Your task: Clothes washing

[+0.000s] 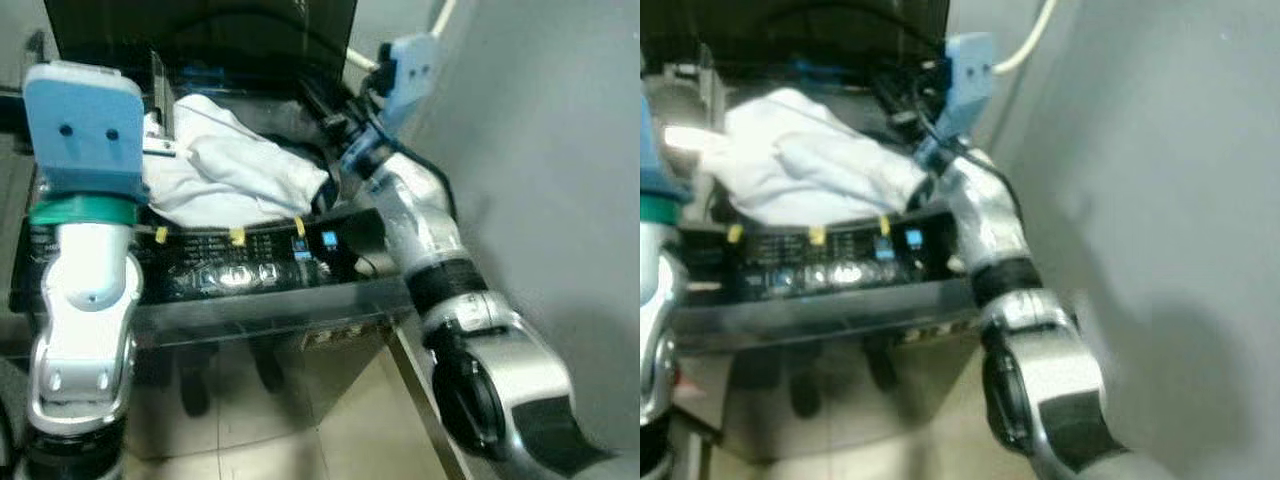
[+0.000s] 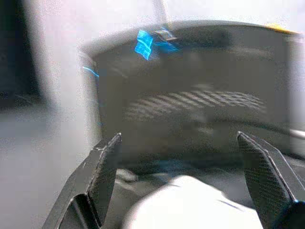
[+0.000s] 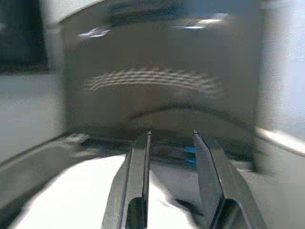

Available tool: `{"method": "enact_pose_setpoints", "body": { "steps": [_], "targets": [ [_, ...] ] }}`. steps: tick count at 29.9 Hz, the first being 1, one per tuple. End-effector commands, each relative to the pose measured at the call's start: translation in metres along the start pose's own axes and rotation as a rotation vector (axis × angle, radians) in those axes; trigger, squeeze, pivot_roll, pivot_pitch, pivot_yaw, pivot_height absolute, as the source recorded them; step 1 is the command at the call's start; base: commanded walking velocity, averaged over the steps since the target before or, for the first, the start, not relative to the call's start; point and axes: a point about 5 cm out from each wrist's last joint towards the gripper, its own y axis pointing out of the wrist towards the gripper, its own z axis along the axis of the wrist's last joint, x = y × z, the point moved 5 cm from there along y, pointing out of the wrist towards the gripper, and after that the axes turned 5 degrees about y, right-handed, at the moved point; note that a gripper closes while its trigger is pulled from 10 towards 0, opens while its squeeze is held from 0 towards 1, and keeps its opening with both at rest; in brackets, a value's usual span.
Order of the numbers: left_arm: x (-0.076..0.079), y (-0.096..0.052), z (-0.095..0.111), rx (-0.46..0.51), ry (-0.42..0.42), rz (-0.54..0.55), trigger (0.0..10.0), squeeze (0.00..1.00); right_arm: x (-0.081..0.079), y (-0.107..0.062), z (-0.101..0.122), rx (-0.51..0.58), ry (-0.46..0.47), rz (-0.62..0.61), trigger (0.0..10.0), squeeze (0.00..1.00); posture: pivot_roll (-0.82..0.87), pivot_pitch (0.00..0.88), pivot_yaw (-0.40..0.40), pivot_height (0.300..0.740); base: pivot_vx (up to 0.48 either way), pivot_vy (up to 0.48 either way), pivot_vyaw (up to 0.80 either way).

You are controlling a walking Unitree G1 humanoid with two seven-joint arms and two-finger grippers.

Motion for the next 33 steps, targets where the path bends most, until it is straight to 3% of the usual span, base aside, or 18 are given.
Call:
{"method": "enact_pose_setpoints", "body": {
  "steps": [1,3,9,11,15,19,33],
  "targets": [
    [0.025,-0.004,-0.004,-0.018,-0.059,-0.181,10.0,0.0,0.026,-0.02,0.019,0.09,-0.05,-0.145,10.0,0.0,0.2,0.092,-0.033,0.724,0.0,0.0,0.0],
    [0.033,-0.005,-0.011,-0.032,-0.062,-0.241,10.0,0.0,0.021,-0.033,0.021,0.113,-0.056,-0.157,10.0,0.0,0.19,0.082,-0.019,0.724,0.0,0.0,0.0],
    [0.042,-0.009,-0.021,-0.065,-0.107,-0.283,10.0,0.0,0.009,-0.041,0.023,0.122,-0.044,-0.142,10.0,0.0,0.16,0.072,-0.004,0.724,0.0,0.0,0.0],
    [0.062,-0.02,-0.029,-0.095,-0.156,-0.347,10.0,0.0,0.001,-0.051,0.02,0.111,-0.022,-0.139,10.0,0.0,0.13,0.059,0.012,0.724,0.0,0.0,0.0],
    [0.071,-0.027,-0.033,-0.11,-0.164,-0.373,10.0,0.0,-0.001,-0.058,0.019,0.099,-0.022,-0.15,10.0,0.0,0.12,0.053,0.018,0.724,0.0,0.0,0.0],
    [0.069,-0.029,-0.045,-0.147,-0.165,-0.345,10.0,0.0,-0.01,-0.062,0.015,0.077,-0.013,-0.126,10.0,0.0,0.11,0.049,0.014,0.724,0.0,0.0,0.0],
    [0.062,-0.028,-0.045,-0.131,-0.146,-0.291,10.0,0.0,-0.025,-0.061,0.007,0.016,0.01,-0.071,10.0,0.0,0.13,0.051,-0.016,0.724,0.0,0.0,0.0]
  ]
}}
